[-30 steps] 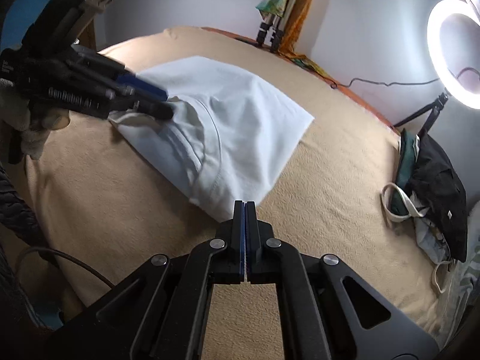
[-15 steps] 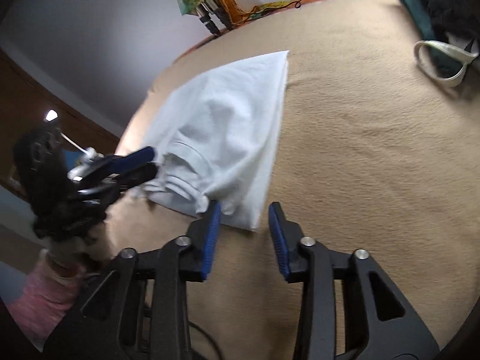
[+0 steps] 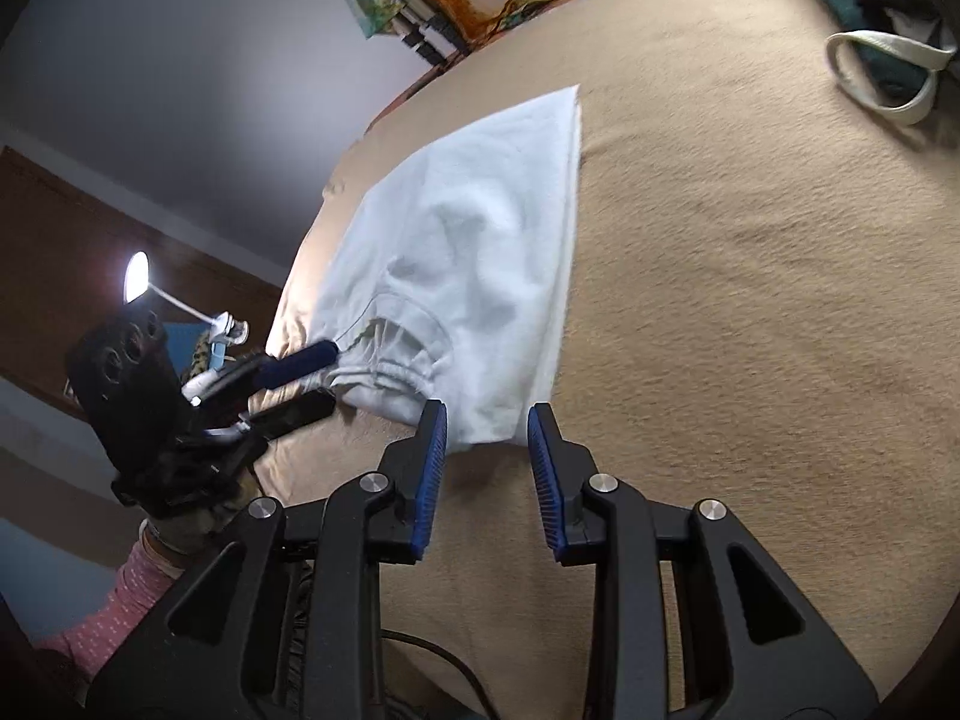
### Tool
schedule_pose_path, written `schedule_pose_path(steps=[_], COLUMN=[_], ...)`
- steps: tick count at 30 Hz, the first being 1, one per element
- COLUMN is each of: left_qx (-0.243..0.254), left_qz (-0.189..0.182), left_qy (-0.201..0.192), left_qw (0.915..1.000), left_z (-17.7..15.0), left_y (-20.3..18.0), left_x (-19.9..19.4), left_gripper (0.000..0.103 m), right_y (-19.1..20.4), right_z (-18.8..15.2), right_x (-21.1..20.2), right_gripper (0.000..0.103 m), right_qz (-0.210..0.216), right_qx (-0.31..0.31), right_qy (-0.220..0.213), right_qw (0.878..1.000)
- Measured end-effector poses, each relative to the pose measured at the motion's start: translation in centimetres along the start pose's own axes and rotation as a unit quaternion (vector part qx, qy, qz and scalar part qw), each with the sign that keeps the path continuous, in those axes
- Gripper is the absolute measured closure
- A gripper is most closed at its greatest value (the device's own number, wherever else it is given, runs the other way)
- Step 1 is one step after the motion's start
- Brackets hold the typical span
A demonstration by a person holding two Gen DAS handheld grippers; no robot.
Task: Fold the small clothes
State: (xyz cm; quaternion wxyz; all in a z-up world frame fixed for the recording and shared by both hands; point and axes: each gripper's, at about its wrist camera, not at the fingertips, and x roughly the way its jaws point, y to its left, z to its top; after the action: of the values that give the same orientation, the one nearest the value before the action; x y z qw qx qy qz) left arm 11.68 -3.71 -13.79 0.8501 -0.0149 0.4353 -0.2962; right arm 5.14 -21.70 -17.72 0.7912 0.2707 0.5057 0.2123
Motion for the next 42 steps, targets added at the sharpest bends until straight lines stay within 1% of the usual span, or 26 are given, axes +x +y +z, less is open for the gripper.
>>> schedule_pose_path(steps=[3,4,5,6,8,9,10,11,14,15,17,18,19,23,25,27,28,29,31,32,34,36,38,39,40,42], left_qx=[-0.023,-0.034,-0.046,-0.053,-0.060,-0.055,-0.046,-0.042,-0.058,-0.069,-0.091,-0.102,-0.116,-0.161,-0.151,-0.126,-0.111,-0.098,-0.081,-0.068,-0.052,-0.063,-0.105,-0.132,-0.157,-0.212], left_qz=[0.023,0.026,0.029,0.034,0.048,0.054,0.055,0.057,0.055,0.055,0.054,0.056,0.056,0.046,0.049,0.060,0.073,0.084,0.095,0.099,0.110,0.105,0.075,0.055,0.038,0.007], left_qy=[-0.016,-0.013,-0.003,0.009,0.046,0.048,0.039,0.042,0.027,0.021,0.005,-0.001,-0.005,-0.003,0.002,0.021,0.033,0.042,0.037,0.042,0.048,0.043,0.026,0.015,0.007,-0.008], left_qw=[0.9993,0.9990,0.9985,0.9980,0.9960,0.9958,0.9967,0.9966,0.9964,0.9959,0.9944,0.9932,0.9916,0.9859,0.9873,0.9900,0.9906,0.9908,0.9915,0.9919,0.9914,0.9916,0.9913,0.9896,0.9868,0.9771], left_z=[-0.4,-0.7,-1.1,-1.5,-2.9,-3.5,-3.9,-4.0,-4.2,-4.4,-4.5,-4.5,-4.5,-4.5,-4.5,-4.8,-5.1,-5.4,-5.9,-6.2,-6.8,-7.2,-7.4,-7.4,-7.3,-7.0], left_y=[2.3,3.2,4.2,5.0,6.5,6.7,6.7,6.7,7.4,7.9,9.2,9.7,10.4,12.2,11.9,11.2,10.8,10.5,9.9,9.6,9.1,9.3,10.0,10.5,10.9,11.6], left_x=[-1.5,-1.6,-1.3,-0.8,0.5,0.6,0.2,-0.1,-2.0,-2.7,-4.0,-4.3,-4.5,-3.8,-3.2,-2.2,-1.7,-1.3,-1.5,-1.7,-2.0,-2.7,-3.6,-4.1,-4.4,-4.9], left_gripper=[0.059,0.059,0.059,0.059,0.060,0.061,0.061,0.061,0.061,0.061,0.061,0.061,0.061,0.063,0.063,0.062,0.062,0.062,0.061,0.061,0.061,0.061,0.059,0.055,0.050,0.047], right_y=[0.2,0.2,0.3,0.3,0.0,-0.1,-0.4,-0.8,-0.5,-0.3,0.1,0.3,0.4,0.1,0.1,0.2,0.3,0.5,1.0,1.2,1.8,2.2,2.0,1.8,1.6,1.1], right_z=[-0.1,-0.2,0.0,-0.2,-0.3,-0.2,-0.2,-0.2,-0.2,-0.1,0.1,0.2,0.4,1.1,1.2,1.1,1.1,1.0,0.6,0.3,-0.2,-0.4,-0.3,0.0,0.5,1.8], right_x=[0.7,0.8,1.0,0.9,0.3,0.1,0.0,0.0,0.1,0.1,-0.3,-0.6,-1.0,-1.2,-1.2,-0.9,-0.7,-0.4,0.4,0.9,1.0,0.6,-0.5,-1.2,-1.9,-3.0], right_gripper=[0.073,0.085,0.094,0.095,0.096,0.096,0.096,0.096,0.096,0.094,0.079,0.067,0.064,0.064,0.064,0.064,0.064,0.064,0.064,0.064,0.065,0.065,0.065,0.065,0.064,0.064], right_qz=[0.003,-0.008,-0.022,-0.029,-0.027,-0.037,-0.048,-0.050,-0.058,-0.047,-0.036,-0.037,-0.035,-0.042,-0.056,-0.054,-0.057,-0.067,-0.094,-0.109,-0.131,-0.138,-0.123,-0.112,-0.096,-0.077], right_qx=[0.000,-0.003,-0.009,-0.009,-0.004,-0.009,-0.008,-0.002,-0.003,-0.006,-0.013,-0.020,-0.023,-0.015,-0.018,-0.019,-0.023,-0.031,-0.059,-0.074,-0.105,-0.125,-0.126,-0.123,-0.114,-0.091], right_qy=[0.009,0.011,0.013,0.015,0.015,0.012,0.009,0.011,0.014,0.018,0.017,0.011,0.004,-0.009,-0.017,-0.021,-0.020,-0.017,0.001,0.017,0.026,0.039,0.029,0.019,0.002,-0.031], right_qw=[1.000,1.000,1.000,0.999,1.000,0.999,0.999,0.999,0.998,0.999,0.999,0.999,0.999,0.999,0.998,0.998,0.998,0.997,0.994,0.991,0.985,0.982,0.984,0.986,0.989,0.992])
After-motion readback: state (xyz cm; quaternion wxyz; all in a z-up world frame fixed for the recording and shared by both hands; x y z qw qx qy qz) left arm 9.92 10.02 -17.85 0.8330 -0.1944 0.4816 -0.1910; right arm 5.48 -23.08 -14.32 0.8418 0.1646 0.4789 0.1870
